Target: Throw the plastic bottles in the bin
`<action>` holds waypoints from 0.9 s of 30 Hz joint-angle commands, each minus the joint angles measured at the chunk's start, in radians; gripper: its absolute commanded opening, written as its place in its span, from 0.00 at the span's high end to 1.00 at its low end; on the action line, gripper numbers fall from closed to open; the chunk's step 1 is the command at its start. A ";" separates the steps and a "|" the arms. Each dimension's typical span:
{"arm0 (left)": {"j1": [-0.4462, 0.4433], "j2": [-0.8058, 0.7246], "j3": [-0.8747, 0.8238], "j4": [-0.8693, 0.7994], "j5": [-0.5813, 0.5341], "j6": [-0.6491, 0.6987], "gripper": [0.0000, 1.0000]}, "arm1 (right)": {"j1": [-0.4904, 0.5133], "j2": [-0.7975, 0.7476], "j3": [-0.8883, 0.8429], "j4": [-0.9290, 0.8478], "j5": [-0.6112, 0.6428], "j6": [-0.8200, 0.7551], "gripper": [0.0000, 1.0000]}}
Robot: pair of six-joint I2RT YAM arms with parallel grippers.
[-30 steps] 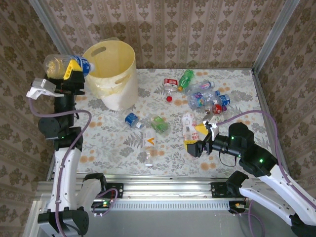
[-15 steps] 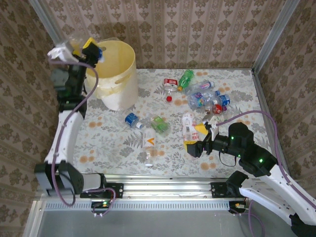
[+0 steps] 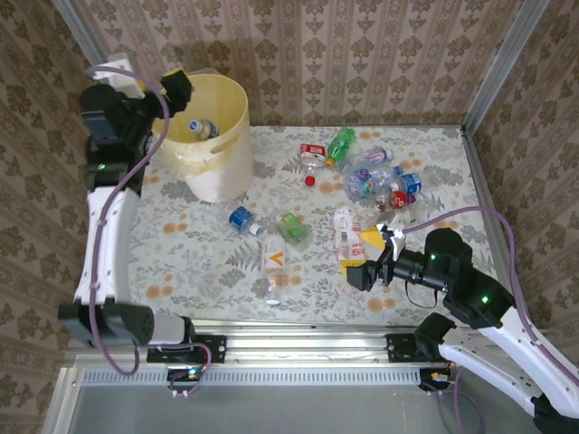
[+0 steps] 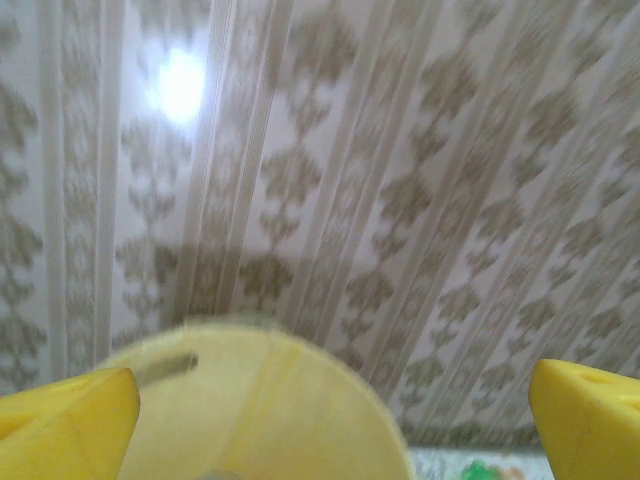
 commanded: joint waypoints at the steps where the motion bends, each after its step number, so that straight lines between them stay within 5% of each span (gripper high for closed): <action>1: -0.011 -0.136 0.046 -0.074 0.031 0.029 0.00 | -0.003 -0.014 -0.016 -0.024 0.013 0.019 0.00; 11: -0.014 -0.346 -0.008 -0.357 0.044 -0.044 0.00 | -0.002 -0.006 -0.024 -0.042 0.020 0.027 0.00; 27: -0.045 -0.411 -0.127 -0.690 0.153 -0.062 0.00 | -0.002 -0.012 -0.023 -0.031 -0.002 0.033 0.00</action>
